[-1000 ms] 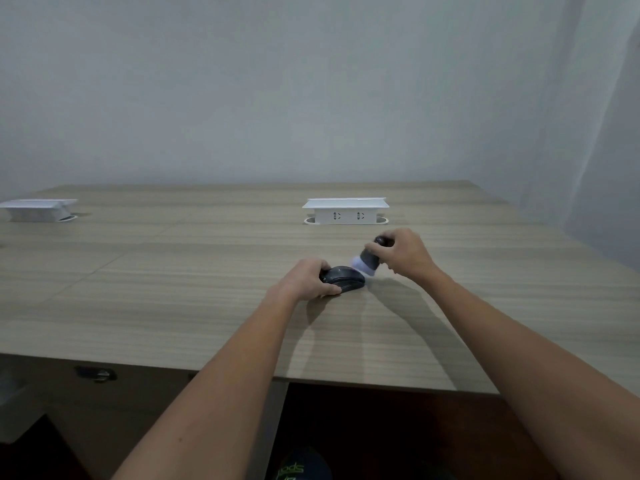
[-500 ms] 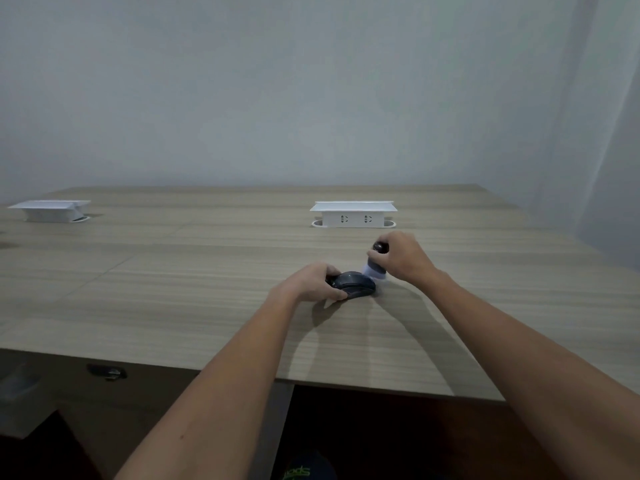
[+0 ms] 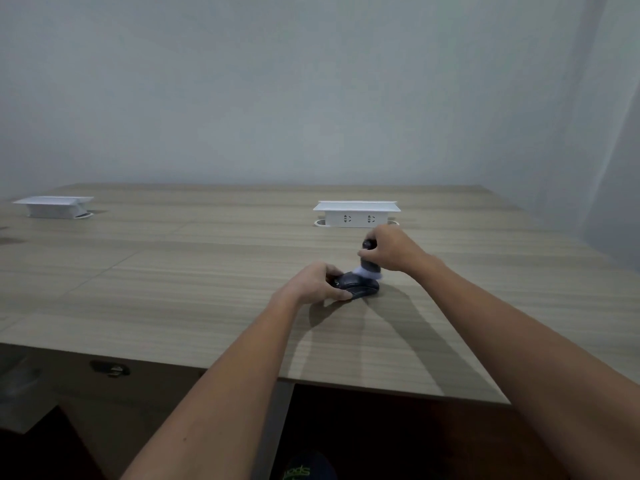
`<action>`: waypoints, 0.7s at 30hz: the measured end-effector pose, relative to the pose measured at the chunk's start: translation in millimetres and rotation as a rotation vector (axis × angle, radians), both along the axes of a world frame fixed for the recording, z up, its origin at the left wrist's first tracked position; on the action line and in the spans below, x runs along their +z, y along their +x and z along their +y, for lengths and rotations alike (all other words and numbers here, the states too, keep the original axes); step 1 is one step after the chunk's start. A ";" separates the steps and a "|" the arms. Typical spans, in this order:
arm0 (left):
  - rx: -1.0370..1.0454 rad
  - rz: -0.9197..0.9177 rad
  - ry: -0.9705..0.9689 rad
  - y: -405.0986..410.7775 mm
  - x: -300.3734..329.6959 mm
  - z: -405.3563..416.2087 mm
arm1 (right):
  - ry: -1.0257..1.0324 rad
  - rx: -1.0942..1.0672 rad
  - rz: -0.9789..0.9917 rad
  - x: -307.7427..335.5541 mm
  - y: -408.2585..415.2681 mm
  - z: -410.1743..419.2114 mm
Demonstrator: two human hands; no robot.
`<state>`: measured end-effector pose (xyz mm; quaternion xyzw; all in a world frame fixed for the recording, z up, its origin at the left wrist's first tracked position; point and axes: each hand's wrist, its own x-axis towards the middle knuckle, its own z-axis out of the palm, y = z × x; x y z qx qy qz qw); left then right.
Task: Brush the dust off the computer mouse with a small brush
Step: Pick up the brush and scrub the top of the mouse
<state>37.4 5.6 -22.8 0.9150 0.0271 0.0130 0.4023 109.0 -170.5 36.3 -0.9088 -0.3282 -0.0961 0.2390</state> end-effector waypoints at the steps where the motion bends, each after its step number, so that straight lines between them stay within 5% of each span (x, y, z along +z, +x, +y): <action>1: 0.001 0.000 0.004 0.3 -0.6 0.0 | -0.015 -0.015 -0.018 1.8 0.6 -0.7; 21: 0.013 -0.004 -0.030 1.4 -3.5 1.1 | 0.072 0.082 -0.036 1.3 0.4 5.5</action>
